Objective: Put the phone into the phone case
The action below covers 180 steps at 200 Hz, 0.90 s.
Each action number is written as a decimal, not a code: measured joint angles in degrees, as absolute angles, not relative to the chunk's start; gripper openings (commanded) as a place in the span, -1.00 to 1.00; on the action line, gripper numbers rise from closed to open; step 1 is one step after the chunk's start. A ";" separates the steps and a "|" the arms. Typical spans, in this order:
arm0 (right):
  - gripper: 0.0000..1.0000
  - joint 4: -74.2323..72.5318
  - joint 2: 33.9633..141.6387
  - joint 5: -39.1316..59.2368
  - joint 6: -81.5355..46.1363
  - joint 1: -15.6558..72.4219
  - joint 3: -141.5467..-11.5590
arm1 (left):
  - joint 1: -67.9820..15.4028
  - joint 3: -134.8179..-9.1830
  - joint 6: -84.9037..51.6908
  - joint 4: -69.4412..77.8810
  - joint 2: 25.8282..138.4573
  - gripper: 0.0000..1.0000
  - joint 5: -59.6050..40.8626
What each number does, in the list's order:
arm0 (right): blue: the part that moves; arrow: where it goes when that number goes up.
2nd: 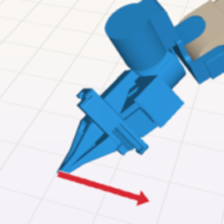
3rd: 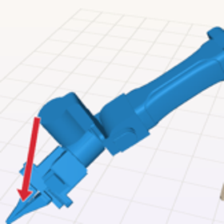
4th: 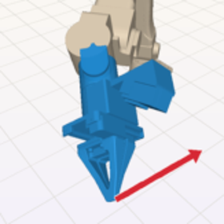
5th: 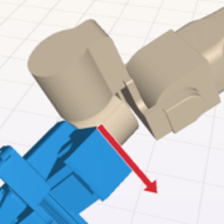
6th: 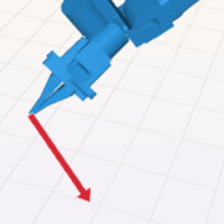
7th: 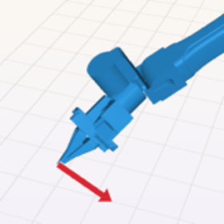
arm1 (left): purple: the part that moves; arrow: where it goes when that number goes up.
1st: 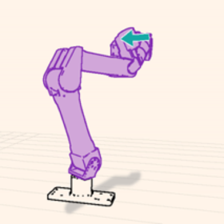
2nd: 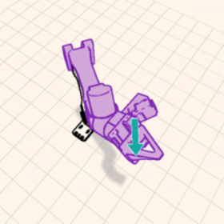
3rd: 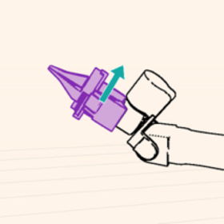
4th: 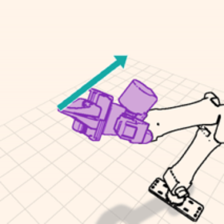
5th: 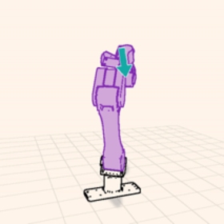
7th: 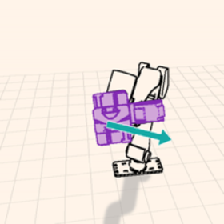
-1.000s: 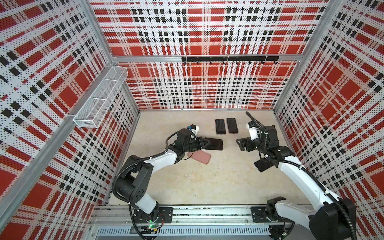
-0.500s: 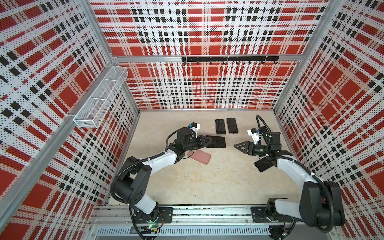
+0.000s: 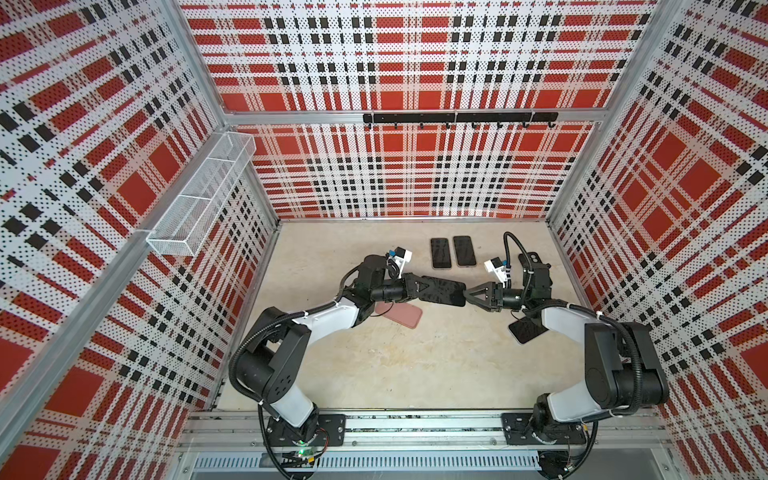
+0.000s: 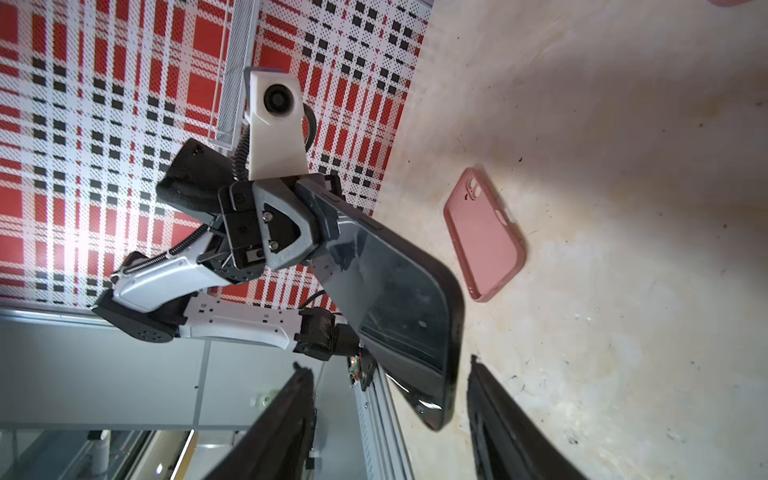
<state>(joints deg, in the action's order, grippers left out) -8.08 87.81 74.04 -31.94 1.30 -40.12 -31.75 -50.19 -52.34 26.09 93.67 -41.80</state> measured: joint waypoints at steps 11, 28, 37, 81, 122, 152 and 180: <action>0.09 -6.20 88.79 74.17 -29.93 1.30 -41.43 | -31.83 -50.19 -52.86 26.94 94.04 -1.00 -42.09; 0.02 -5.39 89.10 74.63 -29.04 1.37 -41.85 | -31.92 -50.19 -53.58 27.86 94.41 -1.00 -42.28; -0.02 -5.63 89.10 75.02 -29.02 1.61 -41.85 | -31.94 -50.19 -53.87 28.40 94.70 -1.00 -42.39; -0.23 -10.13 89.10 75.50 -33.34 2.66 -41.12 | -32.14 -50.19 -55.64 32.47 96.73 -1.00 -43.51; -0.45 -27.29 89.03 76.44 -46.98 2.94 -36.51 | -32.29 -50.19 -56.75 35.18 97.25 -0.94 -44.36; -0.86 -54.54 91.96 78.28 -67.31 2.85 -32.82 | -32.21 -50.19 -57.54 38.04 97.32 -0.72 -45.12; -1.00 -76.09 98.04 80.42 -82.56 3.01 -33.19 | -31.77 -50.17 -57.76 38.09 97.67 -0.37 -44.97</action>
<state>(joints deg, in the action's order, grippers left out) -76.09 98.04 80.42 -82.56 3.01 -33.19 -31.77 -50.17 -57.76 38.09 97.67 -44.97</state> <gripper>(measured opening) 0.099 0.259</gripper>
